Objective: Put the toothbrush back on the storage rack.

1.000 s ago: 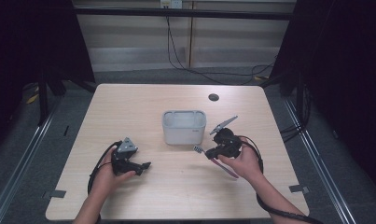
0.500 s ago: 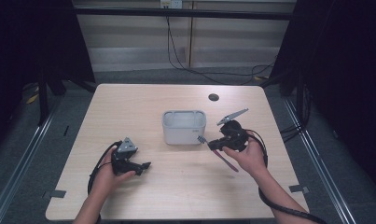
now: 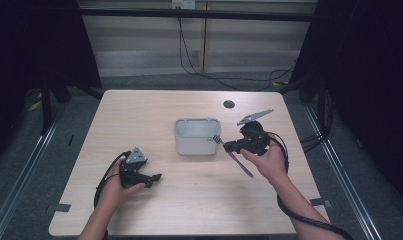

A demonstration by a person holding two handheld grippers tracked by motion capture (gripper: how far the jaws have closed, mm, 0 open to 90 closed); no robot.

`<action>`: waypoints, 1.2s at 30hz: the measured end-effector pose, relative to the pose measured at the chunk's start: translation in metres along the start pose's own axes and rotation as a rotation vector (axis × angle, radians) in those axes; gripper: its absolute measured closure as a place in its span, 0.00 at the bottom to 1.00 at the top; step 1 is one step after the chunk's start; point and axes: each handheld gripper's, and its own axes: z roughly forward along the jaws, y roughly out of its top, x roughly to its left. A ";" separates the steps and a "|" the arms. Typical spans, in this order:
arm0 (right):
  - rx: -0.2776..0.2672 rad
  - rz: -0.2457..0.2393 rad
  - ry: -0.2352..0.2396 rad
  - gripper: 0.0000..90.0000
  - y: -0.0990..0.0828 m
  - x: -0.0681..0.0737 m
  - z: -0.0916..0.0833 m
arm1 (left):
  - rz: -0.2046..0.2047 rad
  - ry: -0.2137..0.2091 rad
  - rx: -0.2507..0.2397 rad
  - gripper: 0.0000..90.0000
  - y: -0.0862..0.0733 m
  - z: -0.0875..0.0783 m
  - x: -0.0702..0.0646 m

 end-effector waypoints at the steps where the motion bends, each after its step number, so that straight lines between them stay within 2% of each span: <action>1: -0.005 0.004 -0.004 0.94 0.001 0.000 -0.001 | -0.001 0.000 0.000 0.18 0.000 0.000 0.000; 9: -0.068 0.014 -0.013 0.94 0.006 -0.002 -0.006 | 0.000 0.000 0.000 0.18 0.000 0.000 0.000; 15: -0.116 0.034 0.000 0.94 0.012 -0.003 -0.010 | 0.001 0.000 0.000 0.18 0.000 0.000 0.000; 36: -0.234 0.063 0.009 0.94 0.027 -0.006 -0.023 | 0.000 0.000 0.000 0.18 0.000 0.000 0.000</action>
